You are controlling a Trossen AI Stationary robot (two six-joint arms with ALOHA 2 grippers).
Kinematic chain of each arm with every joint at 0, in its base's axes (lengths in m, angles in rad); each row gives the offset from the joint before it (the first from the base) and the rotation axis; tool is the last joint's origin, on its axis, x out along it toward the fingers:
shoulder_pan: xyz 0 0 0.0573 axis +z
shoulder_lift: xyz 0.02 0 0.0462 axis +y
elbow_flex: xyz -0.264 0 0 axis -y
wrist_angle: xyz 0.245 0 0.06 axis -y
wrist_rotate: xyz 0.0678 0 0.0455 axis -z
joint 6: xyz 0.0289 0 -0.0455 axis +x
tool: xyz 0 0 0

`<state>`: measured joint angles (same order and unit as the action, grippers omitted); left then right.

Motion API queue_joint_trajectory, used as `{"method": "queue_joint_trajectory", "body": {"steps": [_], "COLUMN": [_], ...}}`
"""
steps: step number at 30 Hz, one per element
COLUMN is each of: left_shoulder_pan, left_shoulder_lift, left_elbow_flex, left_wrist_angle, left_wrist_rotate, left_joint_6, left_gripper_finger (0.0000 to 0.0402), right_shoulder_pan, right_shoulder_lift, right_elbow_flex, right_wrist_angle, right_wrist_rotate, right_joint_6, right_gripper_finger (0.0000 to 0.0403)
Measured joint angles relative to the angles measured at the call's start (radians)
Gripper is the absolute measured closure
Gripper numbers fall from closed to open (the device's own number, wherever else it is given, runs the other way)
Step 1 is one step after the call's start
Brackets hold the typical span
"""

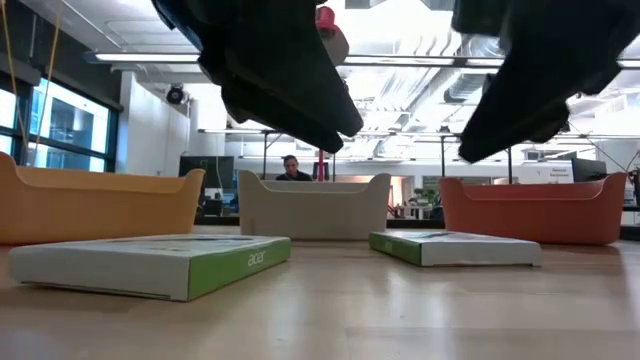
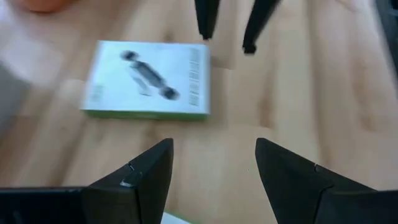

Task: Pick and place items into bin
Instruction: Put the left white card reader box into the yellow bin

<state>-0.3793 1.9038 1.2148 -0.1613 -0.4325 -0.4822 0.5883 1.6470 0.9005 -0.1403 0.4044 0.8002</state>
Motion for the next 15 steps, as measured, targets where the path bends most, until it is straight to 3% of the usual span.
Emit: {"method": "queue_joint_trajectory", "body": {"steps": [6, 15], "left_shoulder_pan": [-0.011, -0.068], "left_shoulder_lift": [-0.004, -0.004], "left_elbow_flex": [0.0, 0.0], "left_wrist_angle": [0.003, -0.012], "left_wrist_rotate": [0.176, 0.285], "left_joint_6": [0.022, 0.005], "left_gripper_finger": [0.0186, 0.0186], "right_shoulder_pan": [0.017, 0.016], "right_shoulder_lift": [0.0, 0.002], "right_elbow_flex": [-0.002, -0.002], "right_wrist_angle": [0.007, 0.059], "right_wrist_rotate": [-0.009, -0.028], "right_joint_6": [-0.023, -0.161], "right_gripper_finger": [0.027, 0.027]}}
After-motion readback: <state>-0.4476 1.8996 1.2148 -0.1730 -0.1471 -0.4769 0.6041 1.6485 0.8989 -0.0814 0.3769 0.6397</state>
